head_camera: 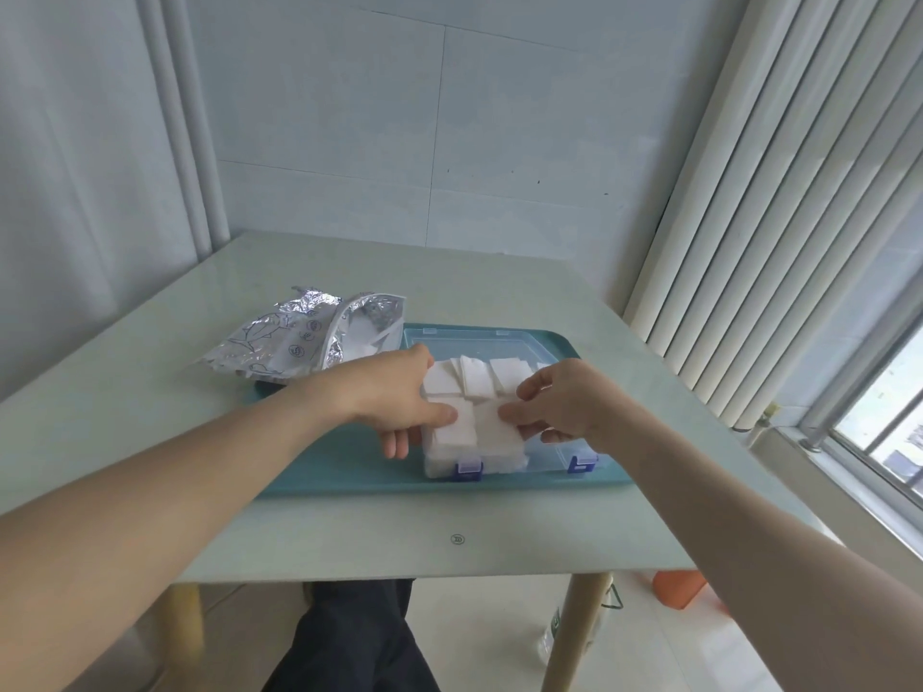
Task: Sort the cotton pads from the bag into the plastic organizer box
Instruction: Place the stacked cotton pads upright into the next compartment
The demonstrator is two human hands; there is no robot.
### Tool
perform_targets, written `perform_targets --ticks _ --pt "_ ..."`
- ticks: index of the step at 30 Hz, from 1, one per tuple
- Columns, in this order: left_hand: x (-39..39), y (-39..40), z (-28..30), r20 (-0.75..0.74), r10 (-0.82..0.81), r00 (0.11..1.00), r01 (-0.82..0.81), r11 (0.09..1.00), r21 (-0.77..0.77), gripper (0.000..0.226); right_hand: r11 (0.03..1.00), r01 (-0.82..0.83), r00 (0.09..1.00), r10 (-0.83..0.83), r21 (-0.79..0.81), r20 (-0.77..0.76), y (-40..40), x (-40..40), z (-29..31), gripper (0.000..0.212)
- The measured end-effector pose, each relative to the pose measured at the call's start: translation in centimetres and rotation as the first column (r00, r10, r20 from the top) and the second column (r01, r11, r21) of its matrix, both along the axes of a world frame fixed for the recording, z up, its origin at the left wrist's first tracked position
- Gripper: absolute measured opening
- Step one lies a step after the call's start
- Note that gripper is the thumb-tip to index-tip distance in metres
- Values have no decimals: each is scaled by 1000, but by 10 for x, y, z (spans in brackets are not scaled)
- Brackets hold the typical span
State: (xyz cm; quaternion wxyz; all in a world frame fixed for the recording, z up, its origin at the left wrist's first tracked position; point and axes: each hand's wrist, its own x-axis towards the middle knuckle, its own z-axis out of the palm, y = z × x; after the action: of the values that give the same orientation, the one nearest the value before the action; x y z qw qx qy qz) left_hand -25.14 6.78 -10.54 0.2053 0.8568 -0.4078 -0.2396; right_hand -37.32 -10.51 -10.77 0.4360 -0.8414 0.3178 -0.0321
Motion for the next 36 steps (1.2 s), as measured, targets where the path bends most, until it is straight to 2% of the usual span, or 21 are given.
perform_targets --ticks 3,5,7,10,13,15,16,18,20,21,22,24,26,28,31,32,34,36 --pt "2 -4 -5 17 -3 1000 3 1000 0 56 1000 4 1000 -4 -28 -9 -1 2 -3 24" --pt "3 -6 -6 22 3 1000 -3 1000 -15 56 999 44 998 -43 -21 35 -1 5 -7 34" --pt "4 -7 -7 -7 9 1000 -9 999 -35 59 996 83 993 -80 -33 84 -1 6 -10 42" --pt "7 -10 -10 -28 22 999 -24 998 -65 67 990 89 991 -76 -113 114 0 6 -12 41" --pt "10 -6 -6 -66 11 998 -14 999 -36 78 962 -25 1000 20 -273 -23 2 6 -5 26" --pt "17 2 9 -107 37 994 -40 999 -26 76 933 -107 992 76 -344 -101 0 5 12 18" --pt "24 6 17 -74 76 994 -82 993 -86 69 925 -117 991 86 -360 -101 -1 4 24 18" --pt "47 10 26 103 256 961 -204 910 -360 41 920 -87 996 81 -382 -32 -2 4 49 18" --pt "69 15 27 272 466 842 -246 780 -576 28 908 -44 992 89 -416 91 -2 13 65 16" --pt "80 18 23 331 512 792 -255 771 -583 31 907 -35 983 106 -420 147 1 22 69 15" --pt "90 20 18 390 513 764 -284 811 -511 39 911 -45 974 131 -410 184 5 33 70 14" --pt "104 25 2 461 454 762 -364 890 -276 52 922 -107 957 197 -373 213 16 59 66 11" --pt "118 33 -12 421 456 784 -397 890 -225 37 926 -184 944 260 -329 205 30 90 60 7" --pt "128 39 -22 343 476 810 -396 875 -279 31 916 -269 936 321 -298 144 44 119 53 4" --pt "141 46 -30 310 488 816 -393 861 -323 27 876 -357 924 381 -325 12 60 162 38 9" --pt "143 48 -31 304 493 815 -391 855 -340 26 830 -389 915 400 -399 -60 63 176 32 15" --pt "152 52 -34 295 499 815 -385 846 -368 21 681 -458 887 393 -571 -243 67 203 21 29" --pt "154 52 -37 304 485 820 -362 851 -380 21 557 -508 861 341 -657 -377 67 216 16 26"
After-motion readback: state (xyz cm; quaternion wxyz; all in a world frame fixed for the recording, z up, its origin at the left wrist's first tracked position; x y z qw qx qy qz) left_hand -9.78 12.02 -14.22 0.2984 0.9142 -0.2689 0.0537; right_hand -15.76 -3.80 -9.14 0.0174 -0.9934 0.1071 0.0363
